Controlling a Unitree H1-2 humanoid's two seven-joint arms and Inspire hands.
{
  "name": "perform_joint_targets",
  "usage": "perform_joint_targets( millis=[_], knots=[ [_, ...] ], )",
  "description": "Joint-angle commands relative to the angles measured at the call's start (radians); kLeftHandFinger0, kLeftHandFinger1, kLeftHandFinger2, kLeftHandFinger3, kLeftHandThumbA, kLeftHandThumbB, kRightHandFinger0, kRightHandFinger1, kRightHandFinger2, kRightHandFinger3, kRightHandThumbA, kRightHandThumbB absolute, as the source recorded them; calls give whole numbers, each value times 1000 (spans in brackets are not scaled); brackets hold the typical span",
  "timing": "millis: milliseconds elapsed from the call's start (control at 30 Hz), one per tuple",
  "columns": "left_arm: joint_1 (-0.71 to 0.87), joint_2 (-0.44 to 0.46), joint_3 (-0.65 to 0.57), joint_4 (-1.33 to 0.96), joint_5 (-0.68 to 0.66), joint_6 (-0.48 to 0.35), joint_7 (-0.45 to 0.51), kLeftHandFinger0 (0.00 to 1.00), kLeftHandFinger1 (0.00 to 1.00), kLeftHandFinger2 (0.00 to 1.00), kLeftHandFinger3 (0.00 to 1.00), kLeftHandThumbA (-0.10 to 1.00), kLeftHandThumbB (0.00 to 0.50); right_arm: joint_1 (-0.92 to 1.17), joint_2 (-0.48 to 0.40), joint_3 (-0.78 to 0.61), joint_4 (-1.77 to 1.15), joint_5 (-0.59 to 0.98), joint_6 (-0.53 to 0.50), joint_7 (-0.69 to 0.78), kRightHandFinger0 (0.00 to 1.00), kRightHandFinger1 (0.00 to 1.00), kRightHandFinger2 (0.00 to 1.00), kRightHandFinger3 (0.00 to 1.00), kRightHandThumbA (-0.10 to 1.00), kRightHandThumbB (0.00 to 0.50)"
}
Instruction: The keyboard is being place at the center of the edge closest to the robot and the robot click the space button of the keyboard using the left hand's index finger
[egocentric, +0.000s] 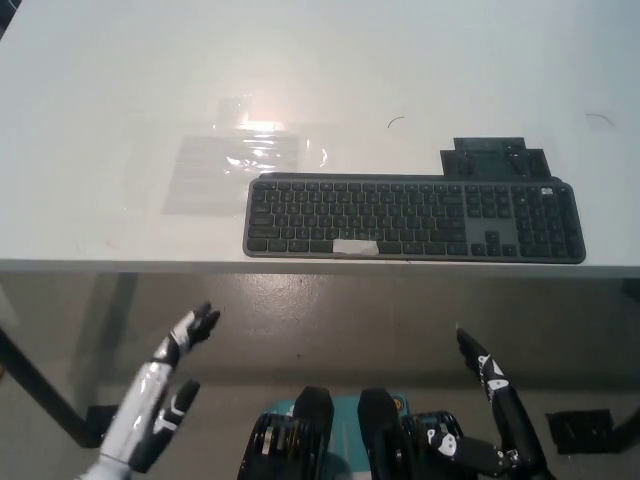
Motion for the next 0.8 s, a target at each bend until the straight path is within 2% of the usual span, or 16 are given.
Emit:
perform_joint_targets(
  millis=[0,33,67,100,267,367,400,500,567,667,767],
  knots=[
    [-29,19,45,-205,109,-24,-2,482,290,422,1000,1000,467,-21,1,8,-8,-18,-80,-23,1000,1000,1000,1000,1000,345],
    [-44,14,56,-252,135,-8,-3,167,46,230,1000,1000,468,-19,3,9,-10,-17,-80,-22,1000,1000,1000,1000,1000,344],
    [-66,9,52,-303,115,20,-18,7,2,46,1000,1000,465,-19,3,10,-8,-17,-80,-22,1000,1000,1000,1000,1000,343],
    [-81,0,52,-326,123,30,-21,0,0,2,1000,1000,440,-20,3,10,-8,-15,-80,-22,1000,1000,1000,1000,1000,343],
    [-181,-55,23,-341,179,96,-40,0,0,0,1000,1000,456,-28,1,11,-6,-23,-80,-25,1000,1000,1000,1000,1000,350],
    [-268,-78,-9,-265,240,116,-58,0,0,18,1000,1000,424,-25,0,10,-8,-12,-80,-18,1000,1000,1000,1000,1000,357],
    [-289,-80,-18,-231,258,113,-57,0,0,43,1000,1000,386,-25,1,10,-9,-17,-80,-22,1000,1000,1000,1000,1000,351],
    [-354,-88,-50,-139,271,147,-78,0,0,20,1000,1000,357,-22,-1,12,-10,-28,-80,-31,1000,1000,1000,1000,1000,347],
    [-387,-91,-66,-94,298,175,-85,0,0,17,1000,1000,364,-26,-4,16,-8,-36,-80,-42,1000,1000,1000,1000,1000,350],
    [-452,-103,-100,-8,347,221,-95,0,0,71,1000,1000,407,-27,-6,16,-10,-27,-80,-43,1000,1000,1000,1000,1000,350],
    [-500,-113,-124,65,365,246,-101,0,13,124,1000,1000,378,-25,-5,11,-15,-27,-80,-39,1000,1000,1000,1000,1000,359]
  ],
)
